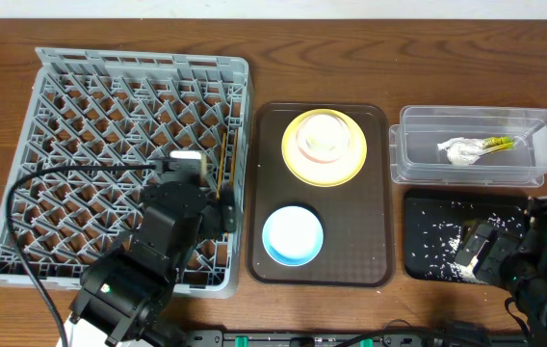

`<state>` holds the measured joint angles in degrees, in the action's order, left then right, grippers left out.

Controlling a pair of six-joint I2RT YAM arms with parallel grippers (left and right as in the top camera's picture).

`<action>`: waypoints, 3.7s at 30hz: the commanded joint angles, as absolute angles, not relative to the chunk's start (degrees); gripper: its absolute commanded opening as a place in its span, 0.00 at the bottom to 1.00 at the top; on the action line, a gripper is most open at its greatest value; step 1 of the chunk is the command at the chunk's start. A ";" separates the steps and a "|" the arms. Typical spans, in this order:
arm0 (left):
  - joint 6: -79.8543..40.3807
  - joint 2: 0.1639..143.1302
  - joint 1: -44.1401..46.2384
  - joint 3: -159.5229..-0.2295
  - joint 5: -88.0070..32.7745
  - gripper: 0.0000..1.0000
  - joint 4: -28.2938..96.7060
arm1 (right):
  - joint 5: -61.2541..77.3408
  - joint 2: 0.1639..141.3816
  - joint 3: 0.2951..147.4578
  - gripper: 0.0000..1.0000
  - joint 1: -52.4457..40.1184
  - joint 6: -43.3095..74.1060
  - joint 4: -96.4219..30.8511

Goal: Sort waste into correct bins and load items into the dishwasher

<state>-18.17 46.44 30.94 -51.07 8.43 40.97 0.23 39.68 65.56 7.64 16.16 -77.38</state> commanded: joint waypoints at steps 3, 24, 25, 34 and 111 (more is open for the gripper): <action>-18.31 48.25 30.94 -51.20 -15.49 0.64 41.15 | 0.27 39.70 65.78 0.99 7.90 16.69 -77.60; -29.54 75.85 54.33 -51.22 -6.59 0.45 35.22 | 0.27 39.75 65.76 0.99 7.90 16.69 -77.84; -29.52 77.19 55.66 -51.22 -5.30 0.44 34.17 | 0.30 39.75 65.76 0.99 7.90 16.69 -77.82; -29.47 87.85 62.13 -51.22 6.39 0.43 27.99 | 0.30 39.75 65.76 0.99 7.90 16.69 -77.84; -71.68 116.16 -14.13 -59.55 -83.99 0.13 -60.99 | 0.30 39.75 65.76 0.99 7.90 16.69 -77.87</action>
<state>-71.13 114.87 -13.89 -58.96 -83.26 -58.89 0.27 39.72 65.54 7.64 16.16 -77.82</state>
